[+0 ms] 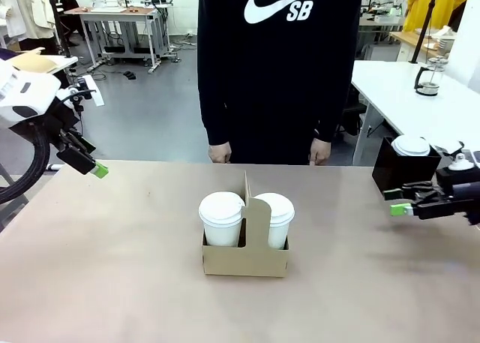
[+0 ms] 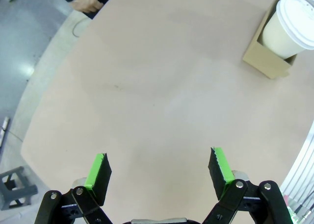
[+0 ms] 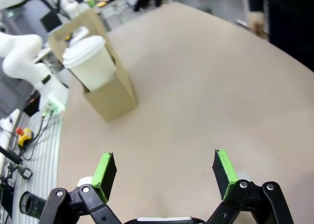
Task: Pour a drink into a cup and package it in a carrier.
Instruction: Insert the held 600 ml Paper Cup into the Cup Carrier.
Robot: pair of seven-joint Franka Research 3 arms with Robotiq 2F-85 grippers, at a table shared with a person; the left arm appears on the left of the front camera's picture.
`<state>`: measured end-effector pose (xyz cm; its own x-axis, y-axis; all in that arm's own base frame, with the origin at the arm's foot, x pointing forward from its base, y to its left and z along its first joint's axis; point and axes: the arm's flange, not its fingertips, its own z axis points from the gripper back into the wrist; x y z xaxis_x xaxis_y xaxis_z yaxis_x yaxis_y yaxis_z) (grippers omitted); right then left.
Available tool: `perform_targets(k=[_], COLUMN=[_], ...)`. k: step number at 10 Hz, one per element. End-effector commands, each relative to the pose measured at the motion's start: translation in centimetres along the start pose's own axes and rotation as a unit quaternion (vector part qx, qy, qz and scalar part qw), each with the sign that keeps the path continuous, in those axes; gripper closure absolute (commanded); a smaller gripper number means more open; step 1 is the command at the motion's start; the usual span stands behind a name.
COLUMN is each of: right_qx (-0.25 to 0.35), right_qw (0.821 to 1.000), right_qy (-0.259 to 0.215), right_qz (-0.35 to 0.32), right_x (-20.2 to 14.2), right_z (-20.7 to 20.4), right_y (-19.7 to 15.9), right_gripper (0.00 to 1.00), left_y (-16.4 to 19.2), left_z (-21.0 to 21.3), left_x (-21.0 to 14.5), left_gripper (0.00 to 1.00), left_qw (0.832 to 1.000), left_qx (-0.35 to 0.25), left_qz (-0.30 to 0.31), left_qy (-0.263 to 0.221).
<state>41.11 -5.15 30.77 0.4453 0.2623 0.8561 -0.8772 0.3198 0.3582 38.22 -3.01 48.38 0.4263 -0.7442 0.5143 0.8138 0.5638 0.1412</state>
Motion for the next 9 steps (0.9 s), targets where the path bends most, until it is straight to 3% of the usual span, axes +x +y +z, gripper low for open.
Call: perform_targets(k=[1,4,5,9], right_qx=[-0.031,-0.082,-0.056,-0.056], right_qw=[0.998,0.995,0.997,0.997], right_qy=[0.034,0.043,0.035,0.035], right_qz=[-0.039,-0.034,-0.037,-0.037], right_x=[0.4,-0.1,-0.7,-0.7], right_z=[0.3,-0.1,0.9,0.9], right_y=[1.5,1.6,0.6,0.6], right_gripper=[0.0,0.0,0.0,0.0], left_y=[-0.1,-0.1,-0.1,-0.1], left_z=[0.0,0.0,0.0,0.0], left_x=[0.1,0.1,0.1,0.1], left_gripper=[0.0,0.0,0.0,0.0], left_qw=[1.0,1.0,1.0,1.0], left_qx=[0.0,0.0,0.0,0.0], left_qz=[0.008,0.008,0.008,0.008], left_qy=[-0.005,-0.005,-0.005,-0.005])
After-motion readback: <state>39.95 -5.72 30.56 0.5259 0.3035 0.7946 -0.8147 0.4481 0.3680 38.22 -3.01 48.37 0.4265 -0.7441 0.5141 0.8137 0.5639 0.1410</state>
